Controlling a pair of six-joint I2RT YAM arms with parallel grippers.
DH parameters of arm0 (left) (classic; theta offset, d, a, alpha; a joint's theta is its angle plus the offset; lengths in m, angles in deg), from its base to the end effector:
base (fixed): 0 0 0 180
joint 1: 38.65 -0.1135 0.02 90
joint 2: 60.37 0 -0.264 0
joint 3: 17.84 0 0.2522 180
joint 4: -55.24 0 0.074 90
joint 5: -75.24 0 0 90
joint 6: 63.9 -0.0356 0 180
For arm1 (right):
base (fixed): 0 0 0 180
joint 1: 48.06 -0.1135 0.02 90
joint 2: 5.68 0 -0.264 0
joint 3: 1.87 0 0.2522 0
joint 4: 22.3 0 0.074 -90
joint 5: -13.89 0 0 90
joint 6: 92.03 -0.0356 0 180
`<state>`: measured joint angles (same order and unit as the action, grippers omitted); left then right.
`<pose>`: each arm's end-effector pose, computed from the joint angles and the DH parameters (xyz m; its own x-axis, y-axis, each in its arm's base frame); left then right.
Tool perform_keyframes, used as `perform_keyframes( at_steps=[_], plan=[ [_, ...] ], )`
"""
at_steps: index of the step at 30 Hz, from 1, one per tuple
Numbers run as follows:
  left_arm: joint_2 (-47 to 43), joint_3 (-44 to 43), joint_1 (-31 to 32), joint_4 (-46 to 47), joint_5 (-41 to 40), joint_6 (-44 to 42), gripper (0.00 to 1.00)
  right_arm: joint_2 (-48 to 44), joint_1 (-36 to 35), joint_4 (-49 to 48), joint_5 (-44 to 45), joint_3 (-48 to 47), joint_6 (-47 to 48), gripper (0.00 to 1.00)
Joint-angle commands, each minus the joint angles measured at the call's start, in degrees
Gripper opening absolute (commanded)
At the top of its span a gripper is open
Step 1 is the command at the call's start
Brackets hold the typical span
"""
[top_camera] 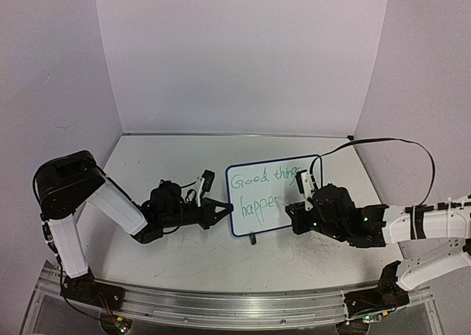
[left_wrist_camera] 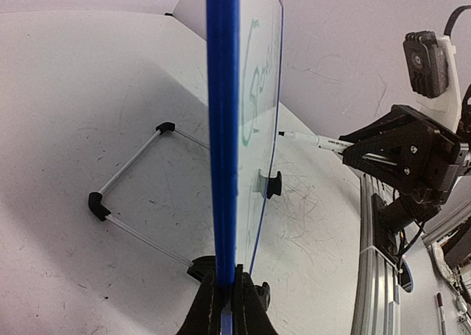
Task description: Write a sentence on the whiteboard
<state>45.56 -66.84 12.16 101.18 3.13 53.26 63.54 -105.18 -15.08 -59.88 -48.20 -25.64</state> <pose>0.2038 -0.2673 0.1355 -0.5309 -0.0363 -0.8467 0.7708 0.3945 -0.5002 0.1453 0.2065 0.2080 -0.5199 -0.0959 -0.8488 -0.5095 0.8324 0.2180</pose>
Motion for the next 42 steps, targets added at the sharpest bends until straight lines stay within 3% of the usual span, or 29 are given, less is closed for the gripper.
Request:
perform_keyframes(
  at_steps=[1, 14, 42],
  plan=[
    [-2.34, -0.43, -0.09, 0.51, -0.58, -1.31, 0.0, 1.51, 0.23, -2.32, 2.15, -2.74, 1.05, 0.0],
    [-2.24, -0.6, -0.09, 0.5, -0.43, -1.49, 0.0, 2.49, 0.44, -2.49, 4.16, -3.25, 1.73, 0.0],
    [-2.29, -0.66, -0.09, 0.29, -0.4, -1.32, 0.0, 2.02, 0.36, 2.17, -0.23, -0.55, -0.88, 0.0]
  ],
)
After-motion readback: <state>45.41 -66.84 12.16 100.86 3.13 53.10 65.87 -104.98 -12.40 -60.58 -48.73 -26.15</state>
